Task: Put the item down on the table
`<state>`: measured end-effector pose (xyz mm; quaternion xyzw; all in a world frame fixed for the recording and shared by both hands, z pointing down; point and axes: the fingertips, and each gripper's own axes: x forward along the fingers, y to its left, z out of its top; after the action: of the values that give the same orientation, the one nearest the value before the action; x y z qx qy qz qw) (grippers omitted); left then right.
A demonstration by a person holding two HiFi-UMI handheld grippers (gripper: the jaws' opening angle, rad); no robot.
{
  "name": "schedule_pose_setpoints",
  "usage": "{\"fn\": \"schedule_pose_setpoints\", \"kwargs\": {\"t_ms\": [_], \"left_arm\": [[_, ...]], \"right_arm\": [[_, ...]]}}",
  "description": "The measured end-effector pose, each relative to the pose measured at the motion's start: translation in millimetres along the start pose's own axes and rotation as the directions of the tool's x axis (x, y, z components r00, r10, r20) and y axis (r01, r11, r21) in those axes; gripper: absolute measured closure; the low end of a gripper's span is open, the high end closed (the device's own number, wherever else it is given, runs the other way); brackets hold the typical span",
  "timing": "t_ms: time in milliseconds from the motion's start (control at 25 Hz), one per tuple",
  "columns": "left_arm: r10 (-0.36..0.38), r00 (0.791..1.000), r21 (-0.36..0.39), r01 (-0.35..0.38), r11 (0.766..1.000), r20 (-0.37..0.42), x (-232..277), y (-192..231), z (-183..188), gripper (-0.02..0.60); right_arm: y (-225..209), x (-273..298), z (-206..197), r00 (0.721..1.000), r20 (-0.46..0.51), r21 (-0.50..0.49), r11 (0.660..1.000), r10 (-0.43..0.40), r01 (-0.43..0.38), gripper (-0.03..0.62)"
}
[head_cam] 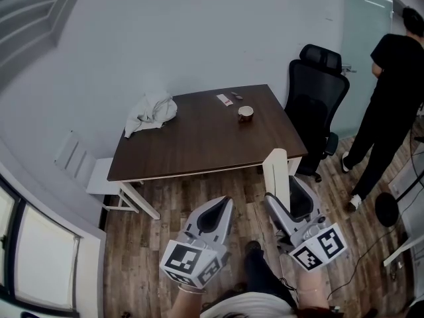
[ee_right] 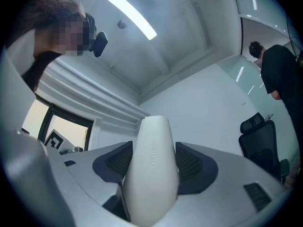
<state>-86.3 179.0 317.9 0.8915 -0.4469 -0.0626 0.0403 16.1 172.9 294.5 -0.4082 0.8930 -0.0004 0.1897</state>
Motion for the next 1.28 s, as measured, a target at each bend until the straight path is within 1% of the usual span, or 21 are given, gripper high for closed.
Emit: {"fn": "schedule_pose_setpoints", "kwargs": {"t_ms": [240,440,680,880,1280], "left_arm": [[0.012,1.000,-0.002,-0.012,1.000,-0.011,27,22,-6,0.563],[0.019,0.999,0.001,-0.019,1.000,-0.027,61,44,-7,0.563],[0.009,0.999,0.013,-0.008,1.000,-0.037,115,71,-9,0.563],[0.003,0.999,0.023,-0.002,1.000,-0.043,164,95,-3,0.563],[0.030,0.998,0.029,-0.028,0.999,-0.058,248,145,1,0.563]], "right_arm": [[-24,27,-12,1.000,-0.004,0.014,1.000,0.010,-0.010,0.304],[-54,54,-18,1.000,-0.002,0.023,1.000,0.013,-0.013,0.306],[-100,90,-26,1.000,0.001,0.029,1.000,0.010,-0.010,0.306],[-141,127,-28,1.000,0.005,0.039,0.999,0.009,-0.009,0.306],[-218,198,-38,1.000,0.001,0.063,0.998,0.028,-0.028,0.306]]}}
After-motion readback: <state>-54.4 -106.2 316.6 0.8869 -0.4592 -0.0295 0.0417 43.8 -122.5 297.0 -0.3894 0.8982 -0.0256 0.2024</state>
